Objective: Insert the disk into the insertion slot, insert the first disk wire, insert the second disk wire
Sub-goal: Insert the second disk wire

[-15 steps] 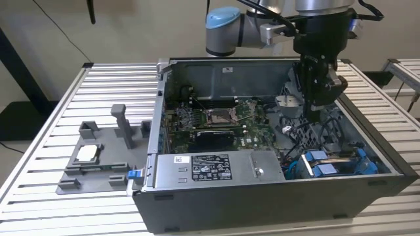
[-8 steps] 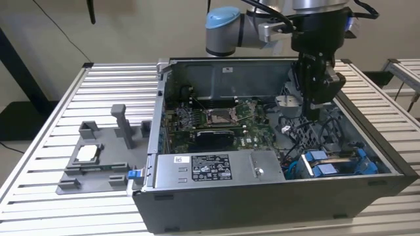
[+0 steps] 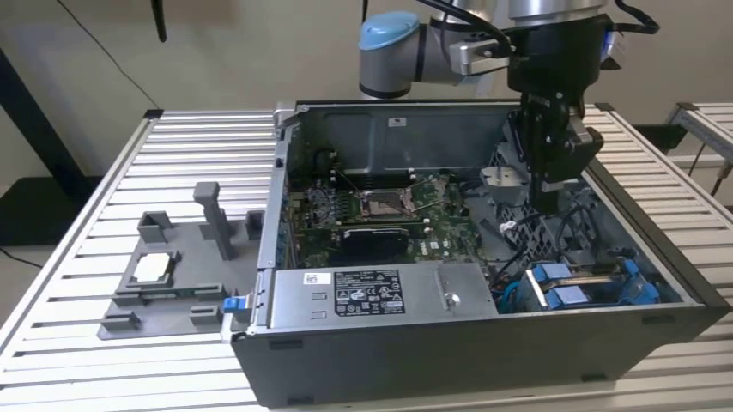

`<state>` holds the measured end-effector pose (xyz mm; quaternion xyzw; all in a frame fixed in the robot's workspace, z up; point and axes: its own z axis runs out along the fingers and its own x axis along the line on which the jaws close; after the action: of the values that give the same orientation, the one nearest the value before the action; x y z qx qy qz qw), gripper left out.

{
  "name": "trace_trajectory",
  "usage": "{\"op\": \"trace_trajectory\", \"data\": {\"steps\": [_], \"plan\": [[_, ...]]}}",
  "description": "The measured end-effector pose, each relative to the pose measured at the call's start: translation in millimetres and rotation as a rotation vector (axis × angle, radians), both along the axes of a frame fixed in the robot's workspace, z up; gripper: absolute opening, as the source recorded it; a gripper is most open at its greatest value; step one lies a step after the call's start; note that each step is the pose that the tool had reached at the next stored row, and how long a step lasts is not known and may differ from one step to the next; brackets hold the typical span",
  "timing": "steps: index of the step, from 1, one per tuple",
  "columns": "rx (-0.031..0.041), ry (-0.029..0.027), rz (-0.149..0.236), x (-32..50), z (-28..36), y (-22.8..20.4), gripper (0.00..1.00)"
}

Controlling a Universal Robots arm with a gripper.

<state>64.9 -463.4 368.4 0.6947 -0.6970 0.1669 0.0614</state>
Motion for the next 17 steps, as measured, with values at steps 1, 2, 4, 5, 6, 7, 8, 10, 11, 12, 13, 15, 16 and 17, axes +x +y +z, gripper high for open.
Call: {"op": "trace_trajectory", "data": {"steps": [1, 2, 4, 5, 6, 7, 8, 10, 11, 12, 13, 15, 16, 17], "plan": [[-0.0001, 0.0, 0.0, 0.0, -0.1, 0.0, 0.16], [0.0001, -0.0001, 0.0, -0.1, -0.3, 0.0, 0.16], [0.0002, 0.0, 0.0, -0.1, -0.4, 0.0, 0.16], [0.0, 0.0, 0.0, -0.1, -0.3, 0.0, 0.16], [-0.0001, -0.0001, 0.0, -0.1, -0.4, 0.0, 0.16], [-0.0005, -0.0001, 0.0, -0.1, -0.4, 0.0, 0.16], [-0.0017, -0.0001, 0.0, -0.1, -0.5, 0.0, 0.16], [-0.0067, -0.0001, 0.0, -0.1, -0.6, 0.0, 0.16], [-0.0084, 0.0, 0.0, -0.1, -0.6, 0.0, 0.17], [-0.0092, 0.0, 0.0, -0.1, -0.5, 0.0, 0.17], [-0.0094, 0.0, 0.0, -0.1, -0.5, 0.0, 0.24], [-0.0091, -0.0009, 0.0, -0.1, -1.3, 0.0, 0.24], [-0.0091, -0.0011, 0.0, -0.1, -1.9, 0.0, 0.24], [-0.0091, -0.0015, 0.0, -0.1, -2.6, 0.0, 0.24]]}}
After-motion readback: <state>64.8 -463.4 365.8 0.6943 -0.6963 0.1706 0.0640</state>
